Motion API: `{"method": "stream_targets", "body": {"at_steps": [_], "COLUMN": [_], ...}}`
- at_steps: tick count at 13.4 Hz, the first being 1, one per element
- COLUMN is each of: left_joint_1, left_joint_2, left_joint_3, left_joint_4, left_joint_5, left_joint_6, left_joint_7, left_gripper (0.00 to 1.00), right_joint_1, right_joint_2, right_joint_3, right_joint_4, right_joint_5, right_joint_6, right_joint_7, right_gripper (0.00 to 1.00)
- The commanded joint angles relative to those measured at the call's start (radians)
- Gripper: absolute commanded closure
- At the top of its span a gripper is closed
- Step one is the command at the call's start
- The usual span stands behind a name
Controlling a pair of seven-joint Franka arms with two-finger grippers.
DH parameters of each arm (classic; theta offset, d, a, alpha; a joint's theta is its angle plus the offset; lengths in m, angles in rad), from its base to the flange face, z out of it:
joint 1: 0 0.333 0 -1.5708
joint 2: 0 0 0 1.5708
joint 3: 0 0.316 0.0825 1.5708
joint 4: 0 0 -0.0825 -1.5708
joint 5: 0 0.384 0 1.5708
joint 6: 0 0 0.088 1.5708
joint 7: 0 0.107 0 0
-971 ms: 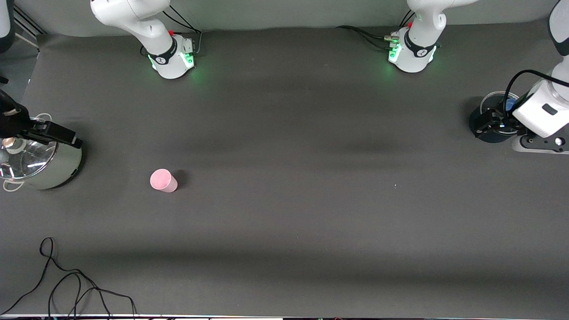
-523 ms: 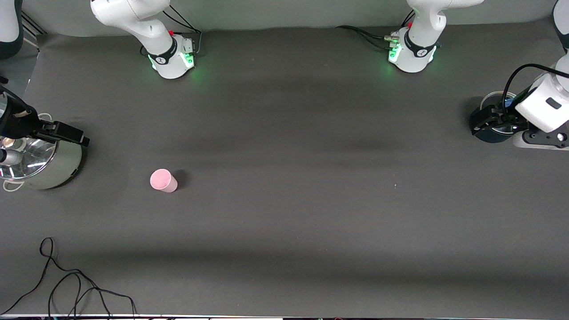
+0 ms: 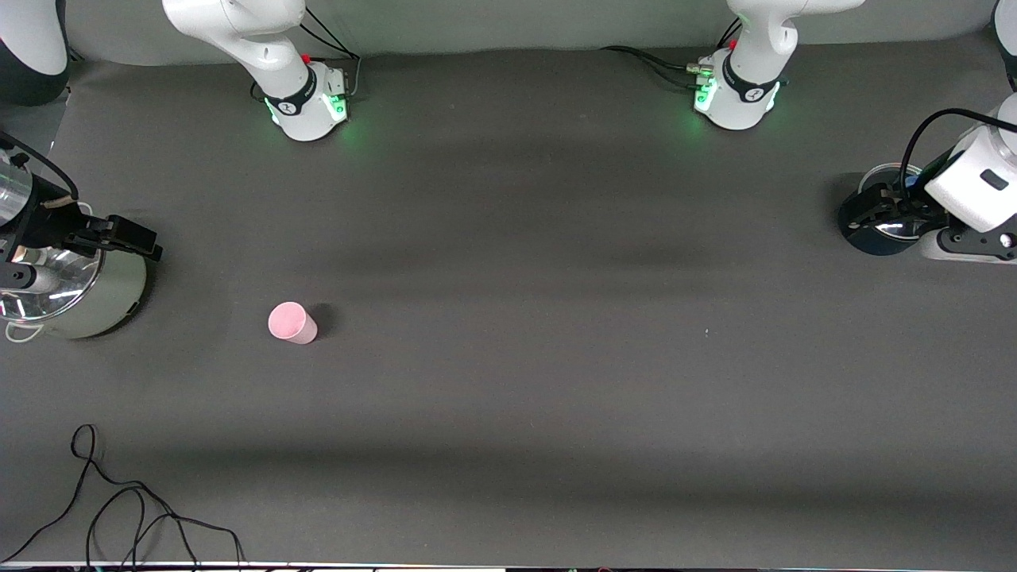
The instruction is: Transfer pink cup from left to right arm
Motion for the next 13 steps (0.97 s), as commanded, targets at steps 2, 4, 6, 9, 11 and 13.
{"method": "stream_targets", "body": {"at_steps": [2,4,6,9,11,13], "left_joint_1": [-0.02,-0.022,-0.023,-0.025,-0.025,-0.023], "left_joint_2": [-0.003,0.002,0.012,0.041,0.041,0.045], "left_joint_3": [0.02,0.021,0.02,0.018,0.018,0.018], "left_joint_4": [0.012,0.012,0.024,0.068,0.068,0.07], "left_joint_5": [-0.012,-0.012,-0.01,-0.01,-0.009,-0.009], "left_joint_6": [-0.019,-0.019,-0.019,-0.019,-0.02,-0.022], "left_joint_7": [0.012,0.012,-0.006,0.0,0.0,0.001], "left_gripper": [0.0,0.0,0.0,0.0,0.0,0.0], "right_joint_1": [-0.014,-0.014,-0.014,-0.011,-0.011,-0.011], "right_joint_2": [-0.023,-0.035,-0.037,-0.037,-0.038,-0.037], "right_joint_3": [0.017,0.02,0.02,0.02,0.02,0.02], "right_joint_4": [0.011,0.011,0.008,0.008,0.008,0.008], "right_joint_5": [-0.016,-0.015,0.033,0.047,0.047,0.047], "right_joint_6": [-0.004,-0.004,0.001,0.002,0.002,0.002], "right_joint_7": [0.015,0.016,0.018,0.018,0.015,0.012], "right_gripper": [0.0,0.0,0.0,0.0,0.0,0.0]}}
